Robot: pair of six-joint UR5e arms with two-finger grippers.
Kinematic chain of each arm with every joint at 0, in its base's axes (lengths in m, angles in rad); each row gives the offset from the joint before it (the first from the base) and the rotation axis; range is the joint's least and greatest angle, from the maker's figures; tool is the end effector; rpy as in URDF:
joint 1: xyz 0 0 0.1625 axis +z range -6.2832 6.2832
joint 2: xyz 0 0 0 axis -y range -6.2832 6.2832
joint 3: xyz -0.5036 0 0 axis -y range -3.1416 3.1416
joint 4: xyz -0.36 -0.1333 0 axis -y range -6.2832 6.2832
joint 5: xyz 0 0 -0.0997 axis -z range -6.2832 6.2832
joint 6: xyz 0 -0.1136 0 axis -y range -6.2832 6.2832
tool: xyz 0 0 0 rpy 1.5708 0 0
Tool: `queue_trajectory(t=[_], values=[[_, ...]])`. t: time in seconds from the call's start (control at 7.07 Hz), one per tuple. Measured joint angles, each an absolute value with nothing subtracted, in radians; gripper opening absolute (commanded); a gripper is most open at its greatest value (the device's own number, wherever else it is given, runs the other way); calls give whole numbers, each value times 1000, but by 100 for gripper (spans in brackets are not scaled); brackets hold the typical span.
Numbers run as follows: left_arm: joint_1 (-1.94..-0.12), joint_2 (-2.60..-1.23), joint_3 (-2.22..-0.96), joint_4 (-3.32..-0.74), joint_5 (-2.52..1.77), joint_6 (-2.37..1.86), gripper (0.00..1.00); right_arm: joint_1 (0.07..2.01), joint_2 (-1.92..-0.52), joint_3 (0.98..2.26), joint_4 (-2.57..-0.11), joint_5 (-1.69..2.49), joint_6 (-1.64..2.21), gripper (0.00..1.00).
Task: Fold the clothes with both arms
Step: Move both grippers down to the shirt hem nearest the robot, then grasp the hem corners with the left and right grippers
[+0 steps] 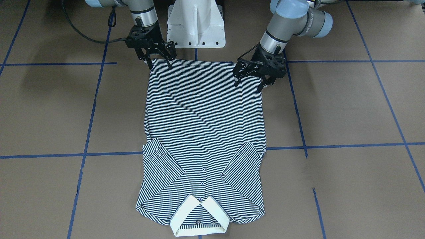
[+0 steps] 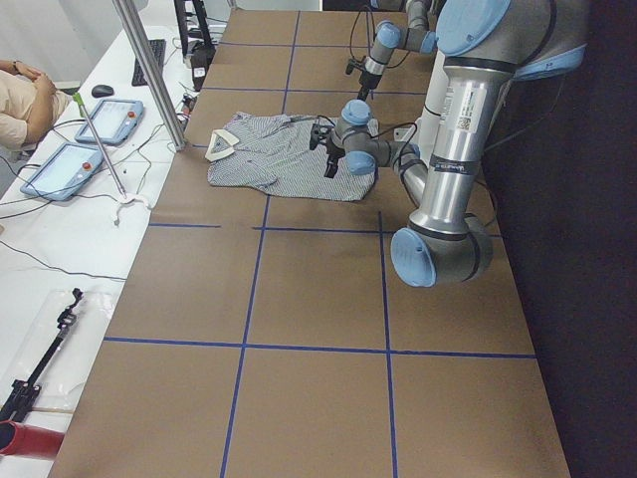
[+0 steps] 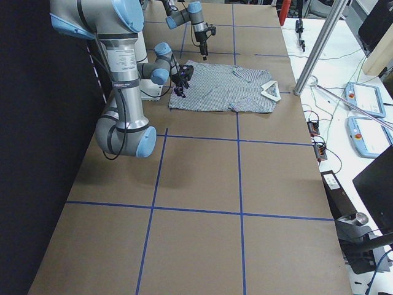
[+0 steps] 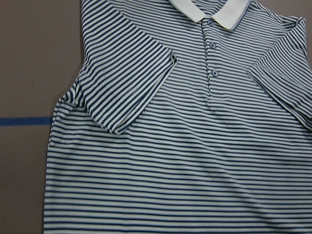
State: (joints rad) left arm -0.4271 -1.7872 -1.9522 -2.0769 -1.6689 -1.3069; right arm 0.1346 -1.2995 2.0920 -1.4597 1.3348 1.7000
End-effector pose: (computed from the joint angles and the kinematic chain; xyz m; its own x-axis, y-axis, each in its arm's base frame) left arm 0.4514 -0.3397 0.4136 0.4823 0.0657 -0.8736 0.2143 0.9580 0.1904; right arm -0.5099 -0.2304 0.3813 0.5678 0.2033 0.7977 -0.3889 0.9203 0.0423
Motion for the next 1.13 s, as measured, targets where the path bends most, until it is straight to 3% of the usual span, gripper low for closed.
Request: queue_trajectory(t=[0.42, 0.85, 1.13], values=[[-302, -1668, -1985, -2080, -1570, -1441, 86, 86, -1332, 2100, -1462, 1280, 1731, 83], [-261, -1637, -1984, -2080, -1557, -1455, 85, 76, -1333, 2100, -1462, 1264, 1732, 83], [-236, -1637, -1983, -2080, -1558, -1456, 66, 75, -1334, 2099, -1462, 1260, 1732, 83]])
